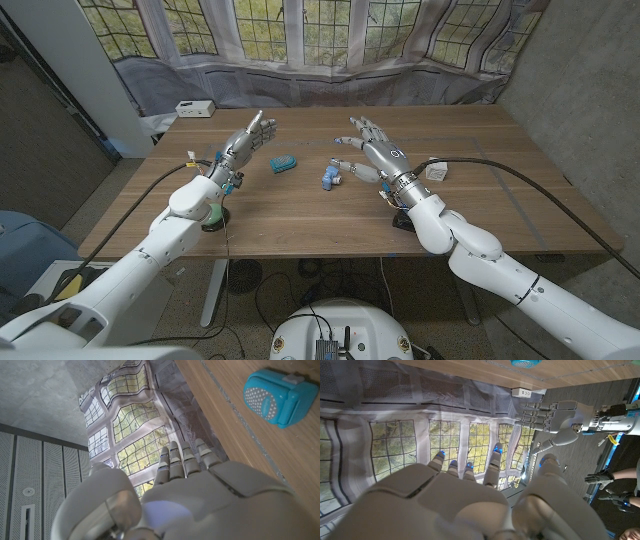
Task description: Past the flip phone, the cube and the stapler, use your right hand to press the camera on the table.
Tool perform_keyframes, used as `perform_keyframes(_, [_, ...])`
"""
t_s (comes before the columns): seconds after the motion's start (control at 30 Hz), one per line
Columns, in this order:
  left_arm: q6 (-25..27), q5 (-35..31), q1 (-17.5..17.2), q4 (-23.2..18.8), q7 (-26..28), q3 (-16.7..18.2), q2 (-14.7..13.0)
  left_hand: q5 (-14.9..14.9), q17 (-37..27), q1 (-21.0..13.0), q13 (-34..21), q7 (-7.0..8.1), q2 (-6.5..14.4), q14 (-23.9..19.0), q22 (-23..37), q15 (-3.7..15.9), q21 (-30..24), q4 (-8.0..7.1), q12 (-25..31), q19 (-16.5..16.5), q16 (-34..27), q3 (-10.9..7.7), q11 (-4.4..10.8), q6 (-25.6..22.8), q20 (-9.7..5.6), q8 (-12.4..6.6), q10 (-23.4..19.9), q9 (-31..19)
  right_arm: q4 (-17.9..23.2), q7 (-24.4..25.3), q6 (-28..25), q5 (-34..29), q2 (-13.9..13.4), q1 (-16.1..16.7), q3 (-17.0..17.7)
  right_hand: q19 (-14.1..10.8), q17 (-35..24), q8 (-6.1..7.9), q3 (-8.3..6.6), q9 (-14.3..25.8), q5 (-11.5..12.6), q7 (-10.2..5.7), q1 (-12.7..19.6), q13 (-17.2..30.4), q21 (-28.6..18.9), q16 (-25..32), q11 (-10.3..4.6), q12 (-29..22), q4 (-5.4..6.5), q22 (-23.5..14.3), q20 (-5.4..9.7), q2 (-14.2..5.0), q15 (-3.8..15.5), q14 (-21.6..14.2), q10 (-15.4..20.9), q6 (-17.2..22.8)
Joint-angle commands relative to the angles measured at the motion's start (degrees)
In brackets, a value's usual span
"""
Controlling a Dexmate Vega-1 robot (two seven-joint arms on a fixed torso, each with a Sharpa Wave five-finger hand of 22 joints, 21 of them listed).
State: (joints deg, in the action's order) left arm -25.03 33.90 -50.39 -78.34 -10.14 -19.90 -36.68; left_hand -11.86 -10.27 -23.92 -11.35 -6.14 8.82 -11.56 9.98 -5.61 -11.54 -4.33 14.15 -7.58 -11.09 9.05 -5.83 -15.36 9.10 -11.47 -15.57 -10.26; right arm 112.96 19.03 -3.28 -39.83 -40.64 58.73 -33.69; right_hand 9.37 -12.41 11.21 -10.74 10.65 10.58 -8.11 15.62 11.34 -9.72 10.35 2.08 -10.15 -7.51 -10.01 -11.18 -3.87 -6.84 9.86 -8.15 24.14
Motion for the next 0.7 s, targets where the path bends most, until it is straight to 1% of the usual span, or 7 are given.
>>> perform_keyframes(0.03, [-0.51,0.68,0.16,1.37,-0.62,0.12,0.42,0.06,-0.14,-0.68,-0.09,-0.19,0.14,-0.09,0.34,0.12,0.14,0.08,-0.39,0.47,0.08,-0.27,-0.06,-0.60,0.01,0.00,-0.31,-0.13,2.26,-7.19,-4.92,-1.56,-0.45,-3.84,-3.00,2.96,-0.25,0.16,-0.33,0.18,-0.08,-0.01,-0.58,0.16,-0.08,0.12,-0.09,-0.13,0.44,-0.35,0.09,-0.32,0.69,10.59,-2.18,0.70])
perform_keyframes(0.23, [-0.51,1.08,0.57,2.11,-1.59,-0.09,0.59,0.10,-0.15,-0.72,-0.09,-0.11,0.13,0.06,0.34,0.03,0.19,0.08,-0.48,0.62,0.15,-0.37,-0.07,-0.57,0.19,0.08,-0.27,-0.13,1.96,-8.69,-5.23,-2.18,-0.15,-5.39,-4.34,3.78,-0.25,0.44,-0.47,0.19,-0.10,-0.31,-0.55,0.17,-0.24,0.16,-0.28,-0.24,0.43,-0.37,0.07,-0.59,0.61,11.35,-2.98,1.57])
perform_keyframes(0.27, [-0.47,1.08,0.68,2.18,-1.74,-0.15,0.60,0.12,-0.15,-0.73,-0.10,-0.13,0.13,0.05,0.34,0.07,0.20,0.08,-0.51,0.63,0.14,-0.40,0.18,-0.56,0.21,0.10,-0.24,-0.13,1.89,-8.79,-5.20,-2.25,-0.09,-5.56,-4.52,3.87,-0.25,0.49,-0.48,0.20,-0.10,-0.31,-0.55,0.17,-0.25,0.18,-0.28,-0.27,0.43,-0.38,0.03,-0.61,0.61,11.39,-3.02,1.71])
perform_keyframes(0.57, [-0.35,0.85,1.35,2.50,-2.11,-0.45,0.72,0.17,-0.15,-0.76,-0.11,-0.08,0.09,0.16,0.35,0.04,0.23,0.07,-0.62,0.74,0.18,-0.49,-0.13,-0.49,0.27,0.19,-0.16,-0.13,0.80,-9.94,-4.57,-2.37,0.35,-7.01,-6.01,4.29,-0.23,0.66,-0.70,0.20,-0.08,-0.28,-0.40,0.16,-0.45,0.38,-0.53,-0.49,0.39,-0.39,-0.02,-0.96,0.61,11.51,-3.23,2.40])
perform_keyframes(0.67, [-0.34,0.93,1.43,2.61,-2.08,-0.44,0.81,0.19,-0.16,-0.76,-0.11,-0.07,0.08,0.17,0.35,0.02,0.27,0.06,-0.67,0.85,0.18,-0.54,0.20,-0.52,0.36,0.21,-0.11,-0.13,0.48,-10.34,-4.76,-2.46,0.55,-7.42,-6.34,4.44,-0.22,0.63,-0.80,0.21,-0.08,-0.38,-0.32,0.16,-0.49,0.42,-0.53,-0.55,0.36,-0.39,-0.04,-1.10,0.57,11.59,-3.32,2.43])
perform_keyframes(0.7, [-0.37,0.94,1.46,2.66,-2.11,-0.44,0.84,0.19,-0.16,-0.77,-0.11,-0.08,0.08,0.20,0.35,0.04,0.27,0.06,-0.70,0.86,0.19,-0.56,0.02,-0.51,0.39,0.23,-0.08,-0.13,0.39,-10.41,-4.76,-2.47,0.57,-7.54,-6.42,4.46,-0.22,0.63,-0.81,0.21,-0.08,-0.38,-0.30,0.16,-0.51,0.42,-0.54,-0.57,0.36,-0.39,-0.01,-1.12,0.58,11.62,-3.31,2.44])
